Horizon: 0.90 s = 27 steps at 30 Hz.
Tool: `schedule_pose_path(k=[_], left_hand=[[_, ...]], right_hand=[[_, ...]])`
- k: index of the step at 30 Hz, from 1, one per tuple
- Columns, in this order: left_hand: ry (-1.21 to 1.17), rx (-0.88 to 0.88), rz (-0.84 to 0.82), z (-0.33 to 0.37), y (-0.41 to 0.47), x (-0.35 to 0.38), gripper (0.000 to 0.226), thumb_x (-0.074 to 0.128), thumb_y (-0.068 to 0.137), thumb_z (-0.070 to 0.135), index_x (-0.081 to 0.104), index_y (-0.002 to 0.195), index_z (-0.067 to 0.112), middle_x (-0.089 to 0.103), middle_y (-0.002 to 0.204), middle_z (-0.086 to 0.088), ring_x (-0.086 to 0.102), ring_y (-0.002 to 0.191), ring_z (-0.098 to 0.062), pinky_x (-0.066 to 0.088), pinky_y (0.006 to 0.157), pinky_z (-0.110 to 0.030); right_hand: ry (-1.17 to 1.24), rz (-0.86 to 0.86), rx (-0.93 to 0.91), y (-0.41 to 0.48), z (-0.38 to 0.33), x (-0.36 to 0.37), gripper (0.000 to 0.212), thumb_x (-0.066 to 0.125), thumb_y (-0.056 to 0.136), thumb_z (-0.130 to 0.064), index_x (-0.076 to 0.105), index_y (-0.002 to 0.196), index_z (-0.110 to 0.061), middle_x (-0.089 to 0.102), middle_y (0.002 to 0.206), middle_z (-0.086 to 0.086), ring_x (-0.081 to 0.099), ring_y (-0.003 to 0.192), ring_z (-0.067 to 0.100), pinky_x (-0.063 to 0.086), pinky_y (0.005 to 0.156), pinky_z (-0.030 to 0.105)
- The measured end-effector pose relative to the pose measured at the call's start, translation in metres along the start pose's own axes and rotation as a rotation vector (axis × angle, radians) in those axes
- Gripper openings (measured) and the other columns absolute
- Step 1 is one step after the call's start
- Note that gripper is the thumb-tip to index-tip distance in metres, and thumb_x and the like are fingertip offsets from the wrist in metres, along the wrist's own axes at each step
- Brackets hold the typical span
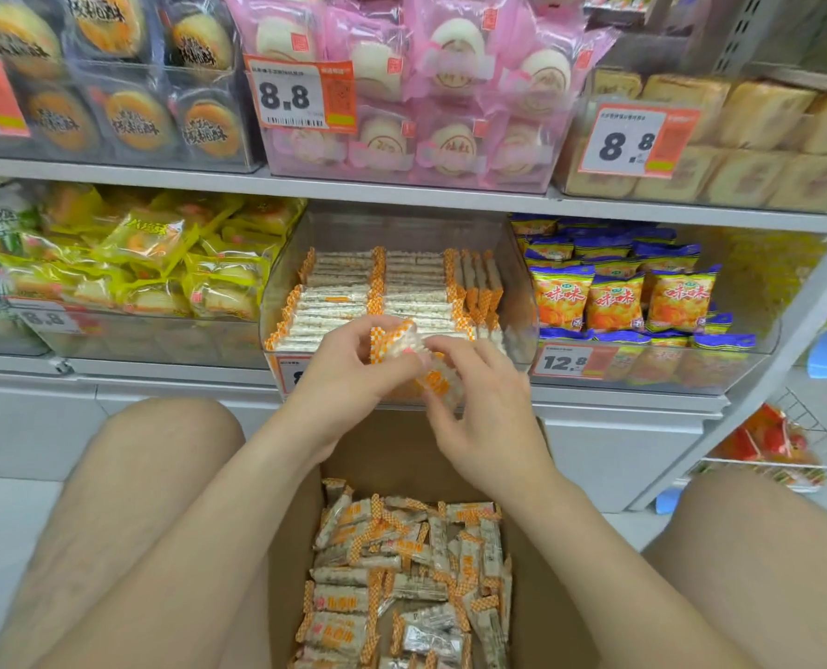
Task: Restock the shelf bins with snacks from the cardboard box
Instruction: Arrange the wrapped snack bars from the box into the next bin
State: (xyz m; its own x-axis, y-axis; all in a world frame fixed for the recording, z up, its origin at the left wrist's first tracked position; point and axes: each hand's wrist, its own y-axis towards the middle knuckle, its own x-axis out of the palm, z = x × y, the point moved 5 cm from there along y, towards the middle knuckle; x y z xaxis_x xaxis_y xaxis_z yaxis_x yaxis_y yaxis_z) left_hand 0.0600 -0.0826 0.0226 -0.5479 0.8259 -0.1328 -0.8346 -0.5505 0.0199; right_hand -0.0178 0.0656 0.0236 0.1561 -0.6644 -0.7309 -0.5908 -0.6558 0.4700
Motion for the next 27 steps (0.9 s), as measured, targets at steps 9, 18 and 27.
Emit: schedule_pose_path(k=[9,18,27], left_hand=[[0.144,0.049,-0.066,0.012,0.005,-0.005,0.025,0.073,0.092,0.022,0.069,0.111,0.038,0.066,0.095,0.001,0.065,0.081,-0.021,0.058,0.085,-0.052],[0.099,0.121,-0.262,0.022,0.012,0.004,0.035,0.074,0.098,0.032,0.065,0.131,0.04,0.074,0.115,-0.005,0.07,0.107,-0.037,0.058,0.082,-0.057],[0.821,0.501,0.088,0.011,0.03,0.013,0.035,0.05,0.108,0.039,0.058,0.14,0.028,0.06,0.139,0.011,0.054,0.125,-0.01,0.046,0.106,-0.042]], right_hand=[[0.068,-0.341,-0.002,0.013,0.019,-0.023,0.055,0.059,0.102,-0.035,0.042,0.155,-0.041,0.048,0.151,-0.012,0.041,0.14,0.006,0.038,0.113,0.035],[0.37,-0.381,0.178,0.021,0.031,-0.043,0.029,0.069,0.095,-0.032,0.064,0.123,-0.038,0.073,0.106,-0.008,0.073,0.09,0.014,0.061,0.083,0.046],[0.036,0.119,0.281,0.03,0.043,-0.058,0.039,0.07,0.09,-0.026,0.06,0.127,-0.033,0.071,0.087,-0.007,0.067,0.075,0.016,0.051,0.067,0.035]])
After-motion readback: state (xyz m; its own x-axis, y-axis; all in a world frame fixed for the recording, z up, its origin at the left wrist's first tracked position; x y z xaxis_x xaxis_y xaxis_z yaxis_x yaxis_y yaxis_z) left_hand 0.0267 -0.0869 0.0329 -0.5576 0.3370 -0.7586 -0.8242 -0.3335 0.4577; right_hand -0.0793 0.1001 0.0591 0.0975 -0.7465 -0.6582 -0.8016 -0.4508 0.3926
